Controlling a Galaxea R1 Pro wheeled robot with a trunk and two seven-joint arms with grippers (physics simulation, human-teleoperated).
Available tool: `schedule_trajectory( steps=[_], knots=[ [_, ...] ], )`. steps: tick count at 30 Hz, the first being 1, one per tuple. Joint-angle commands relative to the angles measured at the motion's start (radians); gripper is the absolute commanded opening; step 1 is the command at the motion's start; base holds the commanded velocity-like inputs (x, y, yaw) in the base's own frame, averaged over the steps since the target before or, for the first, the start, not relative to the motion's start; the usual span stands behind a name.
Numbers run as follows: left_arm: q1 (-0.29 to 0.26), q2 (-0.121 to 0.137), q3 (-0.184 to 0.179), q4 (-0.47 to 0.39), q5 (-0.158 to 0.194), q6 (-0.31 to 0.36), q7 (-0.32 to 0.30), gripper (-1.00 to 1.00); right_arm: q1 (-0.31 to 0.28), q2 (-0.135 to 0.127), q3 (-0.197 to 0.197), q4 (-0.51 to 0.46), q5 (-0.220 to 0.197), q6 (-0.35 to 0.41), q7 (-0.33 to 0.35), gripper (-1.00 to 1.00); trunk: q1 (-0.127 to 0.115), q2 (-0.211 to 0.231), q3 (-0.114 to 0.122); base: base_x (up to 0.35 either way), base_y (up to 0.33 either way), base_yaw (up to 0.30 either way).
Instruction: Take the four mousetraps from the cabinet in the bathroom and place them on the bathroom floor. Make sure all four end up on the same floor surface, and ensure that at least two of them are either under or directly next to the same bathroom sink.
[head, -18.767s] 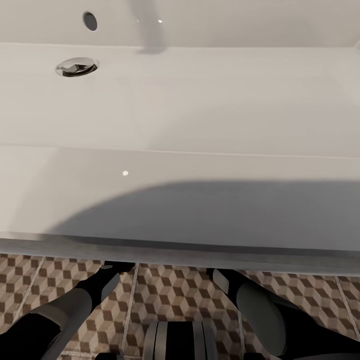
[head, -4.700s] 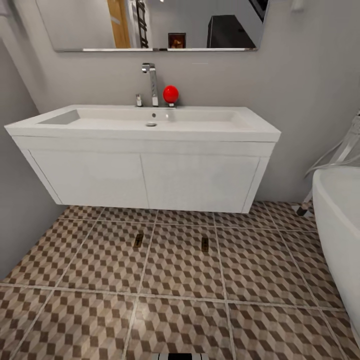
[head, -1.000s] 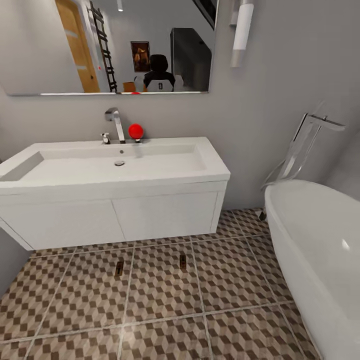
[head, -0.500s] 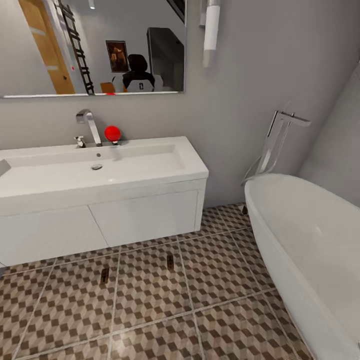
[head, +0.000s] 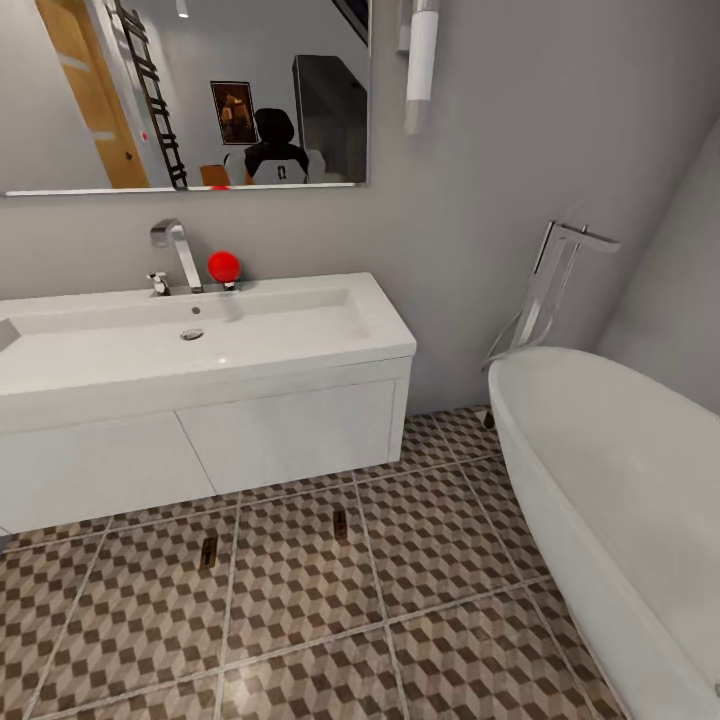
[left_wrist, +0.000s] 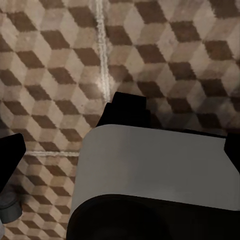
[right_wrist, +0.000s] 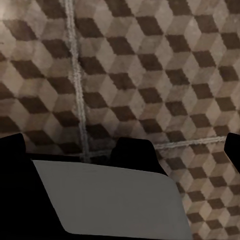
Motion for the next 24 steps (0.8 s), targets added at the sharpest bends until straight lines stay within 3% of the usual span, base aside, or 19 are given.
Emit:
schedule_trajectory(
  steps=[1,11,24],
  knots=[
    [-0.001,0.002,-0.009,0.001,0.006,0.003,0.003,1.0,-0.001,0.0,-0.008,0.003,0.008,-0.005,-0.006,1.0,0.0,0.0,-0.001,0.0,0.0,0.0],
    [0.0,0.004,-0.009,0.002,0.005,0.004,0.004,1.0,0.01,-0.026,-0.008,0.007,0.004,-0.004,-0.006,1.0,0.0,0.0,-0.001,0.0,0.0,0.0],
    [-0.001,0.024,-0.01,0.003,0.004,0.002,0.004,1.0,0.019,-0.094,-0.008,0.009,0.004,-0.005,-0.006,1.0,0.0,0.0,-0.001,0.0,0.0,0.0]
  ],
)
